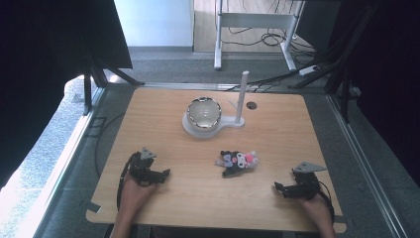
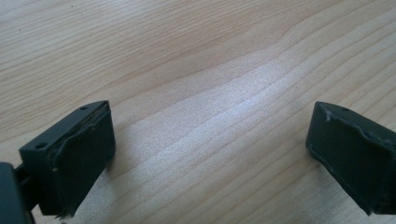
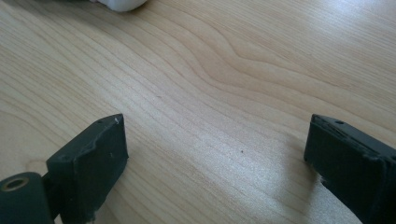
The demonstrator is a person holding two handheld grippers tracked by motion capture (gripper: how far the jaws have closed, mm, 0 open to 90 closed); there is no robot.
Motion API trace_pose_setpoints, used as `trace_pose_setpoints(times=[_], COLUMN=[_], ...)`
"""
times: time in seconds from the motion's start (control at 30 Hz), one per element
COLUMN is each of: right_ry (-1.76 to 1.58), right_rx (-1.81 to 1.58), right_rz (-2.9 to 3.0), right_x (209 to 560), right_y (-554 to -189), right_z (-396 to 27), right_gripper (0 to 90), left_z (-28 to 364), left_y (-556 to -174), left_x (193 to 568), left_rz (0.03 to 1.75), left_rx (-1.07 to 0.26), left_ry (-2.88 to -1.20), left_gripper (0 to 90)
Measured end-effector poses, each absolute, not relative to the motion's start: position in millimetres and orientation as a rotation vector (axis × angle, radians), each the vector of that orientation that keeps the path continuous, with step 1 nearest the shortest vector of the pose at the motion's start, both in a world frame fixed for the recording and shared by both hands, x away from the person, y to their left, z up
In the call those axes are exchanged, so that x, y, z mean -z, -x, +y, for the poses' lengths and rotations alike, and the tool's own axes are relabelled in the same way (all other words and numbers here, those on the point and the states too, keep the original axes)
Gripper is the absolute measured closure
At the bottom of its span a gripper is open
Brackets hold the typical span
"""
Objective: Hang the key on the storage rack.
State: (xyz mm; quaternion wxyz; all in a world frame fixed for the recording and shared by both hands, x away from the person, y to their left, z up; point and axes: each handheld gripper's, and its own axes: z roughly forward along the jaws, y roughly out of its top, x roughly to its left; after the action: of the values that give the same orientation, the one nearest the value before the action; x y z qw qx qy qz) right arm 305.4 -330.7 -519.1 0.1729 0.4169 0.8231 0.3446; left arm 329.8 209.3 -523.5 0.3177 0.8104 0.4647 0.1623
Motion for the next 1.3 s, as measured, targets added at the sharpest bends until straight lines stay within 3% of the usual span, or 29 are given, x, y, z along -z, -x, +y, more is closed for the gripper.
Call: trace_pose_setpoints(times=[1.3], right_ry=[-1.149], right_rx=[-0.889], right_rz=[2.447], right_x=[502.3], right_y=[-311.8], right_z=[-323.7], right_gripper=[1.0], left_z=[209.2], left_y=[-329.8], left_x=[523.4], left_rz=[1.223], left_rx=[-0.428], left_ry=[-2.132], left_gripper=[1.4])
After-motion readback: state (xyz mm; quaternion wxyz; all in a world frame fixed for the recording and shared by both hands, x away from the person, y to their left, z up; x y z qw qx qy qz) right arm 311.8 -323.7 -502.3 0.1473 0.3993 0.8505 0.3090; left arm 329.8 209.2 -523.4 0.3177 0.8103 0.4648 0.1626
